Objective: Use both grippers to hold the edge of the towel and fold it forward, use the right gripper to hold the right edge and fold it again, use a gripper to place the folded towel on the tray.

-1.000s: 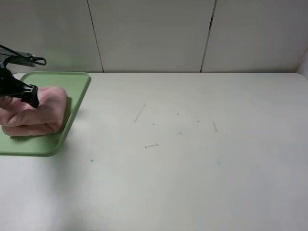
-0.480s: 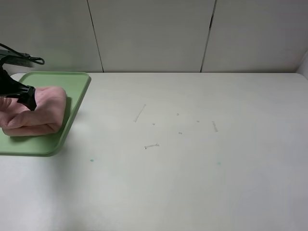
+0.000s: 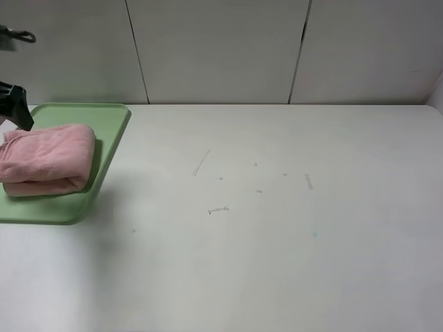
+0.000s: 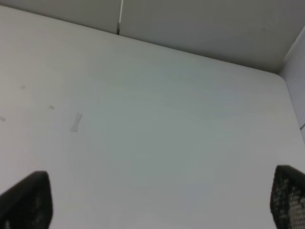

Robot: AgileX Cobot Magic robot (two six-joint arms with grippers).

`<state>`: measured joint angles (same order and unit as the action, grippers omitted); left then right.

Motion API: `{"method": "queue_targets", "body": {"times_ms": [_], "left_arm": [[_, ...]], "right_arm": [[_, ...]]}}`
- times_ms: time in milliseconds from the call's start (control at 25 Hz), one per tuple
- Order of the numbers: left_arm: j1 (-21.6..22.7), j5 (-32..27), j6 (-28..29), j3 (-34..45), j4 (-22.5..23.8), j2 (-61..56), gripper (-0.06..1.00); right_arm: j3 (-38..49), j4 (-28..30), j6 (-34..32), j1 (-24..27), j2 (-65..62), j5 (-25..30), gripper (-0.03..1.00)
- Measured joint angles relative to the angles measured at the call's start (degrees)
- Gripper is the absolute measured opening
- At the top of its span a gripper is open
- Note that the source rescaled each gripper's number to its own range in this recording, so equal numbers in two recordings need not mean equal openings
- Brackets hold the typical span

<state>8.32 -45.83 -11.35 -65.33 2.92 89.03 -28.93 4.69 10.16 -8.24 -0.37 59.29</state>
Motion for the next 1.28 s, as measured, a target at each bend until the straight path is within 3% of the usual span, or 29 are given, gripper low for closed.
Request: {"method": "queue_targets", "body": {"times_ms": [480, 1280], "left_arm": [[-8.5, -16.5, 0.0, 0.6, -1.9, -15.2, 1.0], [-9.7, -17.3, 0.0, 25.0, -7.2, -49.5, 1.0]], "right_arm": [[0.0, 0.0, 0.0, 0.0, 0.0, 0.0, 1.0], [0.0, 0.0, 0.0, 0.0, 0.0, 0.0, 1.0]]}}
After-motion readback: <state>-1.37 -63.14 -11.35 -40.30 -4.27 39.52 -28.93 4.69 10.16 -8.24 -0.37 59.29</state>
